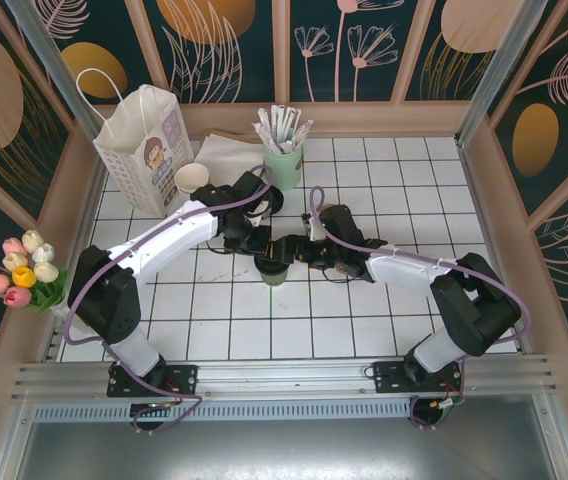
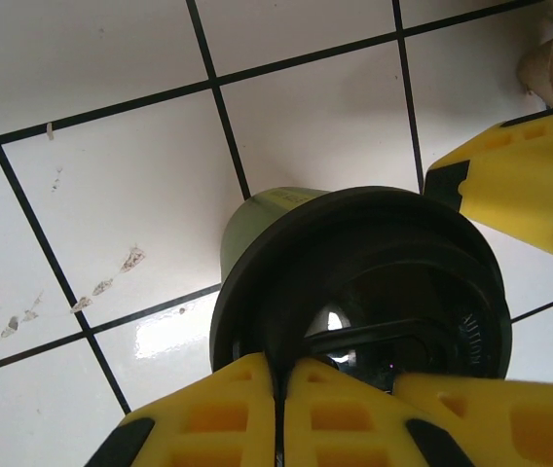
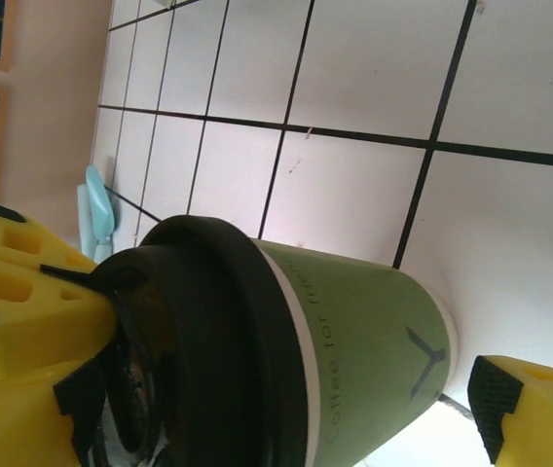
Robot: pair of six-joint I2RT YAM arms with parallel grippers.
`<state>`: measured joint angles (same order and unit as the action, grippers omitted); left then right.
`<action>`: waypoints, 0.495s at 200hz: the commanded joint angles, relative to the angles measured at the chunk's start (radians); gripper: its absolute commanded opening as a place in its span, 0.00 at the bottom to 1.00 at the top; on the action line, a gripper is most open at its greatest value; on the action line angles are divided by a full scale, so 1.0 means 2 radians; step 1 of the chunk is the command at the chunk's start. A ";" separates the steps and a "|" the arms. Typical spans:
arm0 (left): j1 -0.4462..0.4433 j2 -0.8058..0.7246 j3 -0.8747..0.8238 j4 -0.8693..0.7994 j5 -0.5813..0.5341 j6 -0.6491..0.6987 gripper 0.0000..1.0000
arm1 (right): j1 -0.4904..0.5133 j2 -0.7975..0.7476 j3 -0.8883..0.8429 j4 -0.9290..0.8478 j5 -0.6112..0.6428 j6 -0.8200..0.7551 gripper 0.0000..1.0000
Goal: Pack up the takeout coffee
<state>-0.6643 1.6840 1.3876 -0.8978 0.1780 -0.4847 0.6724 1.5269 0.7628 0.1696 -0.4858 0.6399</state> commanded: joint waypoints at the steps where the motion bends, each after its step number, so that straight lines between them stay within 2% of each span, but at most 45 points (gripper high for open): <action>1: -0.003 0.018 0.003 -0.008 0.000 -0.009 0.08 | 0.002 0.000 -0.001 -0.017 0.019 -0.013 0.95; 60: -0.003 0.018 -0.004 0.009 0.024 -0.015 0.10 | 0.007 0.016 -0.001 -0.042 0.041 -0.012 0.93; 77: -0.003 0.018 -0.001 0.012 0.032 -0.014 0.12 | 0.008 0.016 -0.005 -0.044 0.042 -0.011 0.89; 99: -0.003 -0.006 0.002 0.042 0.065 -0.015 0.12 | 0.010 0.011 -0.006 -0.044 0.047 -0.010 0.87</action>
<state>-0.6640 1.6878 1.3876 -0.8936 0.2043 -0.5007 0.6827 1.5314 0.7631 0.1474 -0.4522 0.6315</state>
